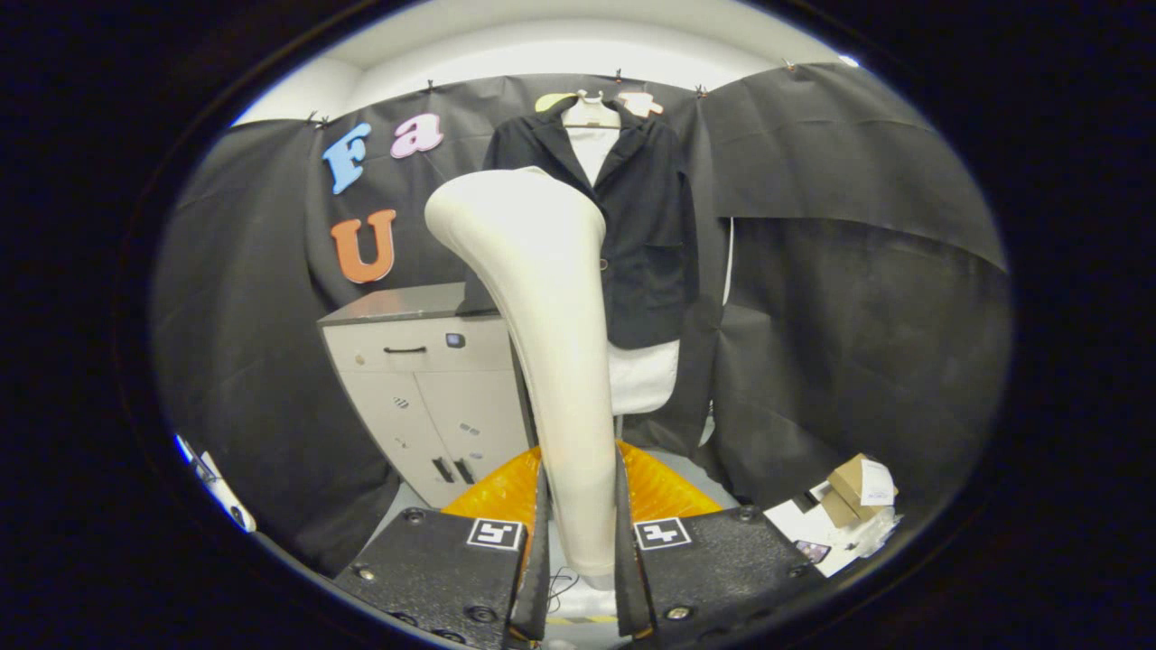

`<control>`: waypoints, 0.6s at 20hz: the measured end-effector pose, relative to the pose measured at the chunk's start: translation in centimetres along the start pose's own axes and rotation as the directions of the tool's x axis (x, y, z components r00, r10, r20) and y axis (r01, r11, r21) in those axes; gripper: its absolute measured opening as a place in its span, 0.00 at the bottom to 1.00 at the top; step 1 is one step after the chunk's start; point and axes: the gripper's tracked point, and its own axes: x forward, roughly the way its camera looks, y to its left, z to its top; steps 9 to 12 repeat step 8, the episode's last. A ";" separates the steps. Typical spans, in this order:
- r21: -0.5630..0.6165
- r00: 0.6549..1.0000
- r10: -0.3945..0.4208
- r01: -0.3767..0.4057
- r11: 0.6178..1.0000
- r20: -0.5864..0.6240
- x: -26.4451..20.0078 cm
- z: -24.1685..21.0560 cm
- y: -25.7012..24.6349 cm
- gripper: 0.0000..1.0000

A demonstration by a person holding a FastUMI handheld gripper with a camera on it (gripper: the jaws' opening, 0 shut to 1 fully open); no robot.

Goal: Iron the clothes twice with a garment steamer, once on the left side and once on the right side.

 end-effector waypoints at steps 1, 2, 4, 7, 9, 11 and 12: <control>-0.001 1.000 0.006 -0.006 1.000 -0.004 -0.5 -0.6 0.0 0.32; -0.003 1.000 0.013 -0.013 1.000 -0.007 -0.9 -1.2 0.1 0.32; 0.002 1.000 0.017 -0.017 1.000 -0.006 -1.3 -1.5 -0.1 0.32; 0.009 1.000 0.016 -0.016 1.000 0.007 -1.6 -1.5 -0.3 0.32; 0.001 1.000 0.016 -0.016 1.000 0.010 -1.6 -1.5 -0.3 0.32; 0.001 1.000 0.016 -0.016 1.000 0.010 -1.6 -1.5 -0.3 0.32; 0.001 1.000 0.016 -0.016 1.000 0.010 -1.6 -1.5 -0.3 0.32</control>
